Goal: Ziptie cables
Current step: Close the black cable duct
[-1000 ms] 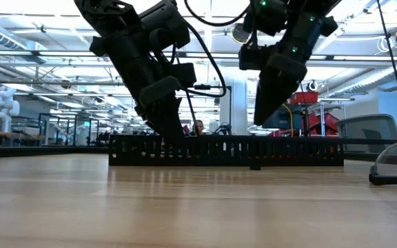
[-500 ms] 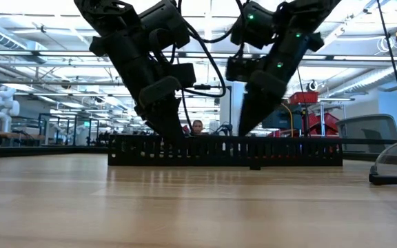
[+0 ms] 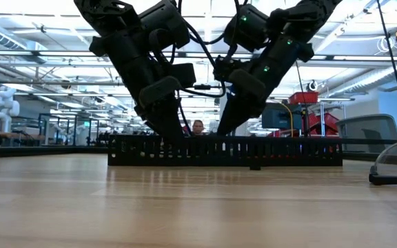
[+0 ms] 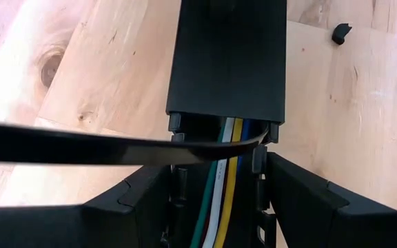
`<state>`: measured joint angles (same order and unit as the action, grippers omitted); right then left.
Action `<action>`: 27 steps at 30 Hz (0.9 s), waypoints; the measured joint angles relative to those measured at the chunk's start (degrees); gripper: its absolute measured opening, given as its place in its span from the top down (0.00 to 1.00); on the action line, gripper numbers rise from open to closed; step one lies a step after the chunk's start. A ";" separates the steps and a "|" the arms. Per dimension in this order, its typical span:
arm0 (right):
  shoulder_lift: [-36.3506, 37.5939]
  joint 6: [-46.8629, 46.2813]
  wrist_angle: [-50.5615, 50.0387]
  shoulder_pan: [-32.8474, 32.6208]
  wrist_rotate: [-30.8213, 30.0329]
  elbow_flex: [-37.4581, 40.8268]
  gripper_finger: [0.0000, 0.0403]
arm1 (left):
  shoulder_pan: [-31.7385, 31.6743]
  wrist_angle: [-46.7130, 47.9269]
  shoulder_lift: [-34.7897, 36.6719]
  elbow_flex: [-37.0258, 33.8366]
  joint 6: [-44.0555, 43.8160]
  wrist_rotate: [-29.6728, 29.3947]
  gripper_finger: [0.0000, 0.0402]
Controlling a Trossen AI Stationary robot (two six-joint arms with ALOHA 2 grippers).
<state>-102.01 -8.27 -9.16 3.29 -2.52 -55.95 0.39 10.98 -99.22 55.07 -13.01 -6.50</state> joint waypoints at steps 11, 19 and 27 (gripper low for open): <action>-6.78 -5.07 12.81 -1.76 0.91 -0.21 1.00 | 0.02 0.02 0.00 0.00 -0.11 -0.02 0.45; -7.69 -6.12 16.81 -2.18 1.12 -0.10 1.00 | 0.02 0.02 0.00 0.00 -0.09 -0.02 0.45; -7.63 -8.25 20.79 -1.83 1.73 0.22 1.00 | 0.00 0.01 0.00 0.00 -0.07 -0.02 0.45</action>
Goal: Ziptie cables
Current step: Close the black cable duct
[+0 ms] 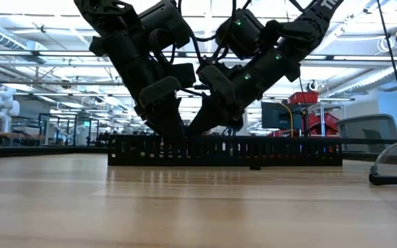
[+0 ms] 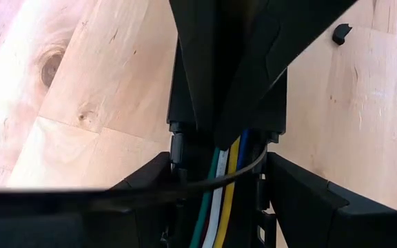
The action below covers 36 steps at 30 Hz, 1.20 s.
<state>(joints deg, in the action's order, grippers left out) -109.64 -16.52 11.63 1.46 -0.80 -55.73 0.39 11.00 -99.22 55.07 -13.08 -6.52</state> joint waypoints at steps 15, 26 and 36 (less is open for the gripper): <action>8.99 2.26 0.15 4.88 -0.81 0.18 1.00 | -0.03 -0.32 0.00 0.04 0.04 0.00 0.45; 13.76 2.26 -21.70 5.30 -0.61 -0.03 1.00 | -0.01 -0.23 0.00 0.09 0.04 0.00 0.45; 13.24 3.92 -27.03 3.45 -1.45 -0.06 1.00 | 0.02 -0.40 0.00 0.09 0.02 0.07 0.45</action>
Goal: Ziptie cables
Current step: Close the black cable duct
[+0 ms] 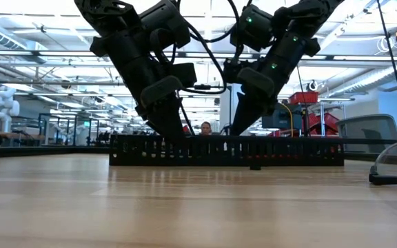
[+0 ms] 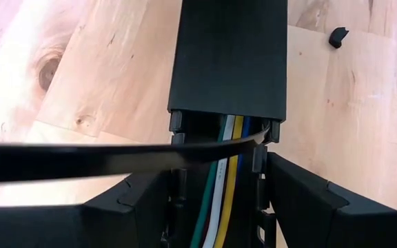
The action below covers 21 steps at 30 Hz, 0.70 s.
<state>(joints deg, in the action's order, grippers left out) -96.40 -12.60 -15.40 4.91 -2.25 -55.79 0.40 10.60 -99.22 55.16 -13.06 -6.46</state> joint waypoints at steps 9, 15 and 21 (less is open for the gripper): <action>-0.10 1.48 3.27 0.27 0.75 0.15 1.00 | 0.00 -0.78 -0.01 0.00 0.01 0.00 0.45; 0.58 1.43 9.09 0.28 0.93 0.15 1.00 | 0.00 -1.23 -0.02 0.00 0.00 -0.02 0.45; 5.38 1.33 7.22 -0.05 1.13 0.14 1.00 | 0.00 -1.21 -0.02 0.00 0.00 -0.02 0.45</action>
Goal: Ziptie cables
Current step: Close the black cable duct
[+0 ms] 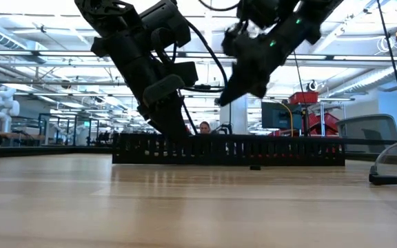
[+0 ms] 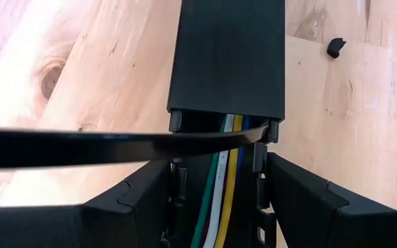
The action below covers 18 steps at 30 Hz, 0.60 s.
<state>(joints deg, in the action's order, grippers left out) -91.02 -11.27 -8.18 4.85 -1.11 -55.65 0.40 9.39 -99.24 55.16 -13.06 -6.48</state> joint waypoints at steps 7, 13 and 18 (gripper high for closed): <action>3.41 -0.12 -15.74 -1.69 -0.09 -0.05 1.00 | 0.00 0.07 0.00 0.00 0.12 0.00 0.45; -0.35 0.36 -13.89 -1.97 -0.49 -0.05 1.00 | 0.00 0.07 0.00 -0.02 0.12 -0.02 0.45; -6.49 1.46 -9.16 -1.98 -0.67 -0.34 1.00 | 0.00 0.49 0.00 -0.09 0.02 0.00 0.45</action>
<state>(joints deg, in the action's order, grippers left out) -97.51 -9.80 -17.34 2.87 -1.78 -55.99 0.40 9.88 -99.24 55.07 -13.04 -6.48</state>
